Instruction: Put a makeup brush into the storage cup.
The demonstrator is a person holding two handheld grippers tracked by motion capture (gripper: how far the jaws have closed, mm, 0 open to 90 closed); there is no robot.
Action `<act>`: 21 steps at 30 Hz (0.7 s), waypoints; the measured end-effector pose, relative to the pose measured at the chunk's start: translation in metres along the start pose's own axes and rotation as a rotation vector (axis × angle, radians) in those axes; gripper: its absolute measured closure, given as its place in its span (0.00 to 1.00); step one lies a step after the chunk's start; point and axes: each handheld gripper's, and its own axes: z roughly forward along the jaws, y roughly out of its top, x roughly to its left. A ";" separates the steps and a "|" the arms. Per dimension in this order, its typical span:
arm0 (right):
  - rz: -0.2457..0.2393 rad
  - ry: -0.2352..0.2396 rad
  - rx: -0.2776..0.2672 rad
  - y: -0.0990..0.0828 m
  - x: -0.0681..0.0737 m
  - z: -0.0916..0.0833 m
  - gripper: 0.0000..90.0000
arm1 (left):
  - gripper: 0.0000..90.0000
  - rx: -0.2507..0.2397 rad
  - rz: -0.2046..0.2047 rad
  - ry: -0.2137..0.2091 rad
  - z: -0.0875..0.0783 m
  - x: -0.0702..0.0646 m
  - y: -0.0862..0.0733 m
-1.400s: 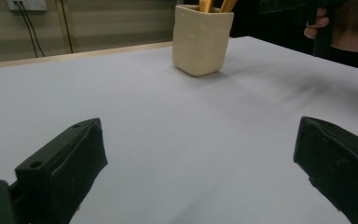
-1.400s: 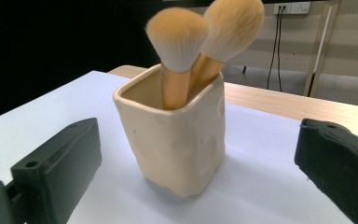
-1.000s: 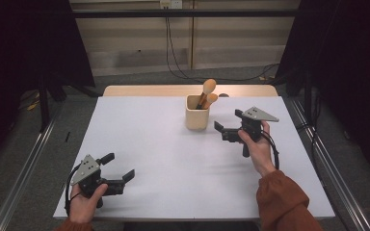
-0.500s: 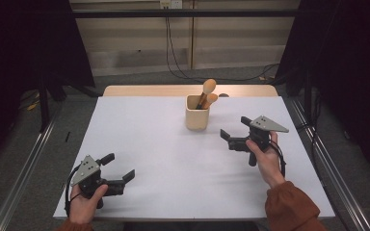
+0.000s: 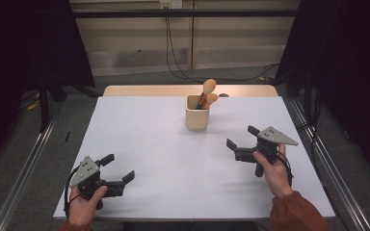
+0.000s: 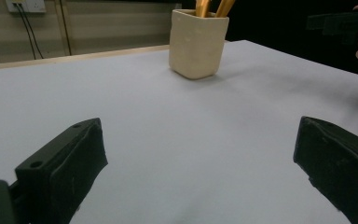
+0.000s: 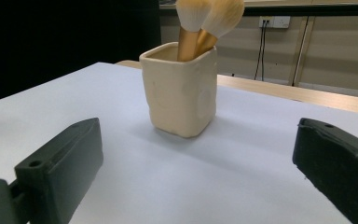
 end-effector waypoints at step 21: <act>-0.030 -0.064 0.035 -0.032 -0.004 -0.065 0.01 | 0.02 -0.004 -0.025 0.036 -0.010 -0.002 -0.003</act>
